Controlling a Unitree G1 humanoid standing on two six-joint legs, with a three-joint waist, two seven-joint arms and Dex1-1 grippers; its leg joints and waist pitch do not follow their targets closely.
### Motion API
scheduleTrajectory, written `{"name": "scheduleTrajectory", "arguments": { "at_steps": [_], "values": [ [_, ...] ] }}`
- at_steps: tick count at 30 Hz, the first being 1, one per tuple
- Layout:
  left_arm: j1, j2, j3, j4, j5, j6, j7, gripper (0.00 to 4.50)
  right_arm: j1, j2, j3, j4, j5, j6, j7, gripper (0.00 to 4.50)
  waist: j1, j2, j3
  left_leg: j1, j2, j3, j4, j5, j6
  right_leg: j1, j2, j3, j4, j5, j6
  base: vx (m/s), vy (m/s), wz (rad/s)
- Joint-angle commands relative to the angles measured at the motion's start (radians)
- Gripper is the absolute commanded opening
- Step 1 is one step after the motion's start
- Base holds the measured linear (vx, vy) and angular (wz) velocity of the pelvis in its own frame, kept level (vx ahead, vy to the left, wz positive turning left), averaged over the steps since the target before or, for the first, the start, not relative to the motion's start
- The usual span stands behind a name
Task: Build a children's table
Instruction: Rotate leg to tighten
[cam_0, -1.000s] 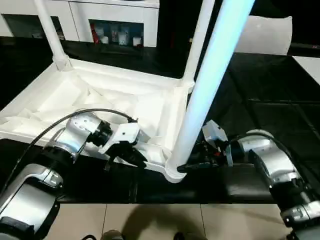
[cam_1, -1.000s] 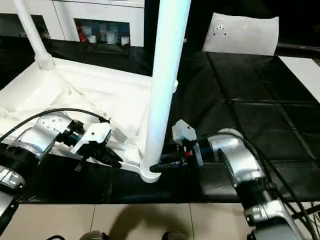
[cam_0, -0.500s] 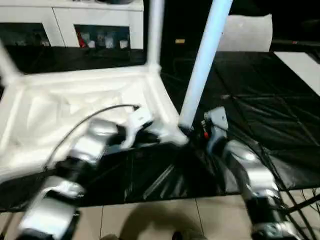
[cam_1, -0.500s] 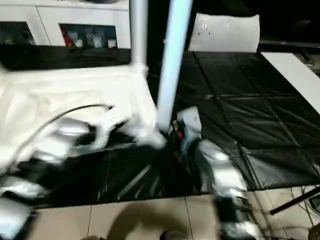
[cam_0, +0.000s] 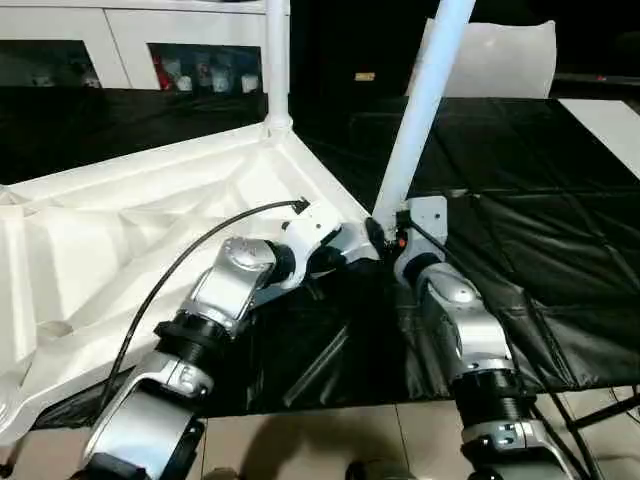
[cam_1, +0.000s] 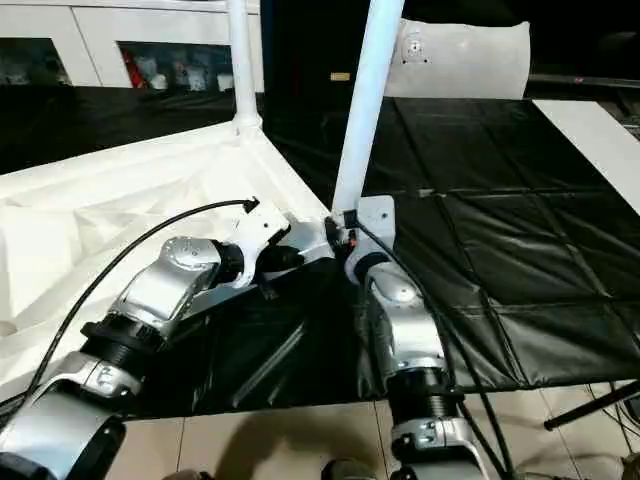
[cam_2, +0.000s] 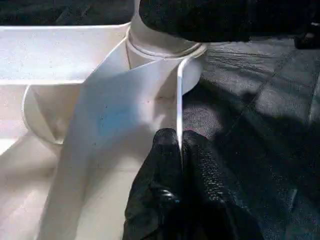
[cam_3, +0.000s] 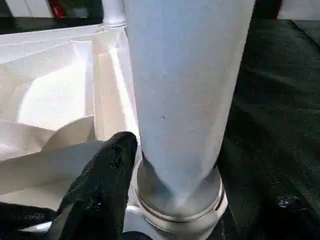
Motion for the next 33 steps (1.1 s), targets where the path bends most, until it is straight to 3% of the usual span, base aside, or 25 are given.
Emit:
{"name": "scheduleTrajectory", "arguments": {
  "at_steps": [1, 3, 4, 6, 10, 13, 14, 19, 23, 25, 26, 29, 30, 33],
  "values": [
    [0.028, 0.024, -0.044, 0.002, -0.014, -0.035, -0.081, 0.00, 0.030, -0.032, 0.094, -0.037, 0.045, -0.014, 0.148, 3.02, 0.005, 0.000, -0.057, -0.007, 0.003, 0.009, -0.060, -0.144, 0.045, 0.056, -0.030, 0.024, -0.073, -0.138, -0.184, 0.000, 0.000, 0.00],
    [0.032, 0.048, -0.040, 0.001, -0.015, -0.043, -0.106, 0.00, 0.040, -0.060, 0.080, -0.057, 0.065, -0.014, 0.188, 3.13, 0.006, 0.002, -0.058, -0.009, 0.001, 0.009, -0.057, -0.127, 0.058, 0.060, -0.029, 0.024, -0.068, -0.093, -0.190, 0.000, 0.000, 0.00],
    [0.035, 0.075, -0.037, 0.000, -0.016, -0.055, -0.136, 0.00, 0.050, -0.094, 0.066, -0.084, 0.093, -0.010, 0.247, 3.42, 0.005, 0.000, -0.059, -0.009, 0.002, 0.011, -0.054, -0.099, 0.075, 0.061, -0.028, 0.024, -0.063, -0.033, -0.212, 0.000, 0.000, 0.00],
    [0.037, 0.098, -0.035, 0.003, -0.020, -0.085, -0.177, 0.00, 0.058, -0.137, 0.063, -0.100, 0.107, -0.019, 0.307, 3.49, 0.004, 0.000, -0.060, -0.007, 0.003, 0.013, -0.051, -0.082, 0.091, 0.061, -0.028, 0.024, -0.060, 0.000, -0.233, 0.000, 0.000, 0.00],
    [0.038, 0.154, -0.044, 0.014, -0.030, -0.144, -0.276, 0.00, 0.073, -0.242, 0.066, -0.139, 0.155, -0.024, 0.492, 3.74, 0.005, 0.000, -0.056, -0.007, 0.006, 0.014, -0.053, -0.113, 0.099, 0.059, -0.030, 0.024, -0.064, -0.050, -0.242, 0.000, 0.000, 0.00],
    [0.039, 0.202, -0.069, 0.024, -0.046, -0.219, -0.396, 0.00, 0.076, -0.342, 0.102, -0.149, 0.164, -0.055, 0.643, 4.05, 0.009, -0.001, -0.055, -0.004, 0.008, 0.013, -0.052, -0.135, 0.098, 0.058, -0.031, 0.024, -0.065, -0.081, -0.246, 0.000, 0.000, 0.00],
    [0.035, 0.230, -0.090, 0.032, -0.045, -0.276, -0.460, 0.00, 0.071, -0.385, 0.119, -0.150, 0.182, -0.057, 0.726, 4.05, 0.009, -0.005, -0.055, -0.004, 0.009, 0.015, -0.051, -0.135, 0.099, 0.057, -0.031, 0.025, -0.065, -0.079, -0.247, 0.000, 0.000, 0.00],
    [0.026, 0.274, -0.115, 0.051, -0.059, -0.353, -0.605, 0.00, 0.046, -0.454, 0.162, -0.134, 0.211, -0.059, 0.897, 4.05, 0.022, -0.006, -0.055, 0.001, 0.012, 0.016, -0.051, -0.129, 0.111, 0.054, -0.033, 0.026, -0.060, -0.070, -0.258, 0.000, 0.000, 0.00],
    [0.018, 0.288, -0.125, 0.058, -0.069, -0.376, -0.669, 0.00, 0.026, -0.475, 0.184, -0.107, 0.210, -0.076, 0.961, 4.05, 0.030, -0.008, -0.058, 0.003, 0.012, 0.018, -0.048, -0.098, 0.117, 0.054, -0.035, 0.024, -0.052, -0.025, -0.279, 0.000, 0.000, 0.00],
    [0.004, 0.302, -0.144, 0.066, -0.078, -0.409, -0.751, 0.00, -0.006, -0.491, 0.217, -0.058, 0.205, -0.103, 1.033, 4.05, 0.032, -0.012, -0.057, 0.002, 0.012, 0.017, -0.048, -0.107, 0.116, 0.055, -0.036, 0.022, -0.053, -0.049, -0.281, 0.000, 0.000, 0.00],
    [-0.003, 0.308, -0.152, 0.069, -0.079, -0.422, -0.781, 0.00, -0.018, -0.496, 0.229, -0.041, 0.206, -0.101, 1.064, 3.77, 0.033, -0.010, -0.056, 0.002, 0.011, 0.018, -0.048, -0.112, 0.112, 0.054, -0.035, 0.022, -0.054, -0.062, -0.283, 0.000, 0.000, 0.00],
    [-0.024, 0.318, -0.179, 0.095, -0.073, -0.469, -0.824, 0.00, -0.044, -0.504, 0.254, -0.008, 0.208, -0.102, 1.128, 3.63, 0.041, -0.009, -0.055, 0.002, 0.015, 0.019, -0.048, -0.120, 0.108, 0.054, -0.035, 0.021, -0.052, -0.070, -0.282, 0.000, 0.000, 0.00],
    [-0.024, 0.318, -0.179, 0.095, -0.073, -0.469, -0.824, 0.00, -0.044, -0.504, 0.254, -0.008, 0.208, -0.102, 1.128, 3.35, 0.045, -0.010, -0.056, 0.003, 0.016, 0.020, -0.047, -0.114, 0.106, 0.054, -0.035, 0.022, -0.050, -0.061, -0.280, 0.000, 0.000, 0.00],
    [-0.036, 0.323, -0.198, 0.106, -0.079, -0.483, -0.826, 0.00, -0.058, -0.503, 0.265, 0.009, 0.204, -0.109, 1.151, 3.26, 0.052, -0.011, -0.058, 0.002, 0.015, 0.020, -0.045, -0.090, 0.106, 0.056, -0.036, 0.021, -0.044, -0.021, -0.289, 0.000, 0.000, 0.00]
  ]
}}
